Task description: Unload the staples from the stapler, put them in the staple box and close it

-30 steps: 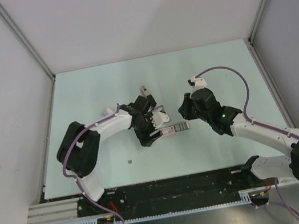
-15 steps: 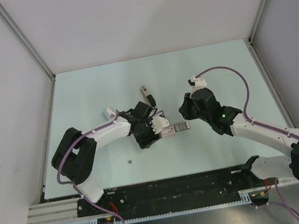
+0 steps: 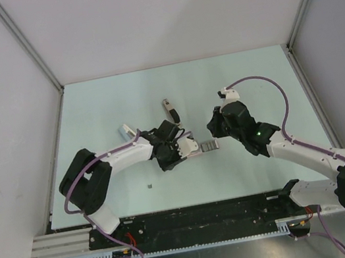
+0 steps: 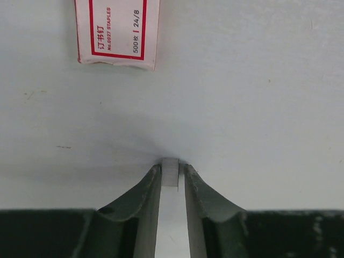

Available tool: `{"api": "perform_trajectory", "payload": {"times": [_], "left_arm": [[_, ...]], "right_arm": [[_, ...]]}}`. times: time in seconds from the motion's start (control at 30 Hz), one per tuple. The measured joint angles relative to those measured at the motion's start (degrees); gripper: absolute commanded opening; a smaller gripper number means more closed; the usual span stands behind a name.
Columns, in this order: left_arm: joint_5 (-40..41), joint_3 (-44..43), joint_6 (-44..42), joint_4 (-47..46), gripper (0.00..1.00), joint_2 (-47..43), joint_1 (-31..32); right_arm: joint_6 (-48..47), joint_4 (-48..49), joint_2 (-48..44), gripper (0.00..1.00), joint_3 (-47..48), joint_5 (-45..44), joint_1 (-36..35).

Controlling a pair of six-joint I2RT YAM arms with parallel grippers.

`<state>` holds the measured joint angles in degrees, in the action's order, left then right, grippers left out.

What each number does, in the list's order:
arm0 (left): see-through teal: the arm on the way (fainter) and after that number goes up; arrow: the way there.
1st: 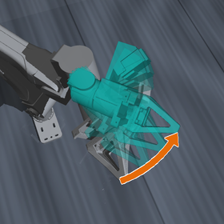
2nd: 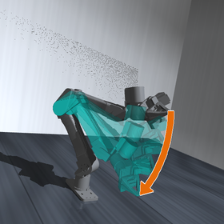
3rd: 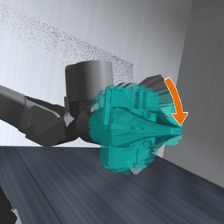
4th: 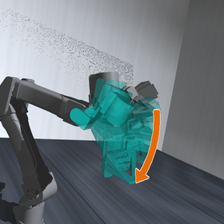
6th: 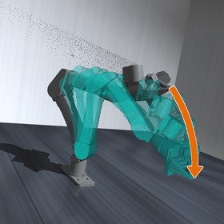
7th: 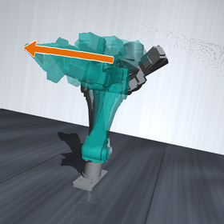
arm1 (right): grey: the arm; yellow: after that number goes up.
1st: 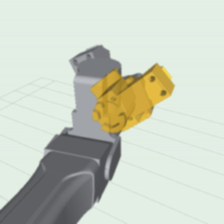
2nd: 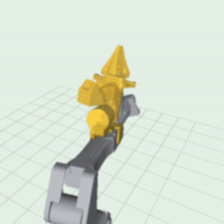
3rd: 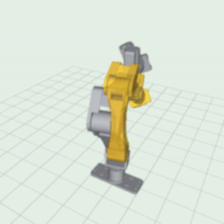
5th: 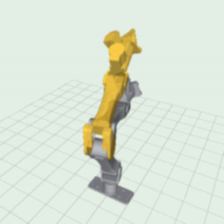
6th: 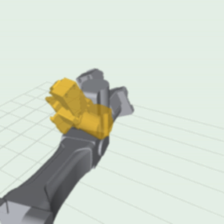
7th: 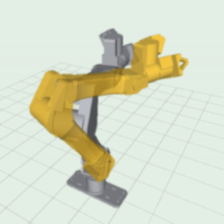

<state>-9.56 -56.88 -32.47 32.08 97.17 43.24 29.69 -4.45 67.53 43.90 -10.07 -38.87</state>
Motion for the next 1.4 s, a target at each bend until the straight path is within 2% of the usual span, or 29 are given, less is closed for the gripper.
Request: {"api": "perform_trajectory", "payload": {"times": [0.3,0.43,0.5,0.63,0.77,0.87,1.0,1.07,1.17,1.27,1.4], "left_arm": [[0.1,0.3,-0.1,0.0,0.09,-0.3,0.2],[0.4,0.3,-0.3,0.0,0.06,-0.4,0.2],[0.5,0.3,-0.4,0.0,0.02,-0.4,0.2],[1.4,-1.2,-0.4,1.7,0.0,-0.5,0.2],[-0.8,-8.0,1.2,4.7,0.0,-1.6,-0.9],[-6.6,-14.8,4.1,5.7,0.0,-3.7,-3.8],[-18.5,-23.3,9.6,5.8,0.0,-6.9,-11.1],[-25.5,-27.5,13.3,5.3,0.0,-7.6,-15.5],[-35.2,-32.4,19.4,4.1,0.0,-7.8,-21.2],[-43.7,-34.2,27.1,0.8,0.0,-7.8,-24.9],[-52.3,-32.3,40.2,-7.3,0.0,-8.4,-27.4]], "right_arm": [[0.0,-0.2,-0.7,0.06,0.0,-0.2,0.0],[-0.1,-0.4,-1.2,0.07,0.0,-0.5,0.0],[-0.2,-0.4,-1.2,0.08,0.0,-0.6,0.0],[-0.7,-0.4,-1.6,0.1,0.0,-0.6,0.0],[-1.1,-0.3,-3.4,0.12,0.0,-0.6,0.0],[-1.2,0.1,-5.2,0.14,0.0,0.1,0.4],[-1.2,2.0,-7.0,0.19,0.0,3.4,1.2],[-1.0,4.2,-7.4,0.25,0.0,6.6,1.6],[-0.3,8.1,-7.3,0.39,0.0,12.4,1.9],[1.0,13.1,-6.8,0.5,0.3,17.8,1.9],[3.6,20.8,-5.4,0.53,1.1,23.0,1.9]]}}
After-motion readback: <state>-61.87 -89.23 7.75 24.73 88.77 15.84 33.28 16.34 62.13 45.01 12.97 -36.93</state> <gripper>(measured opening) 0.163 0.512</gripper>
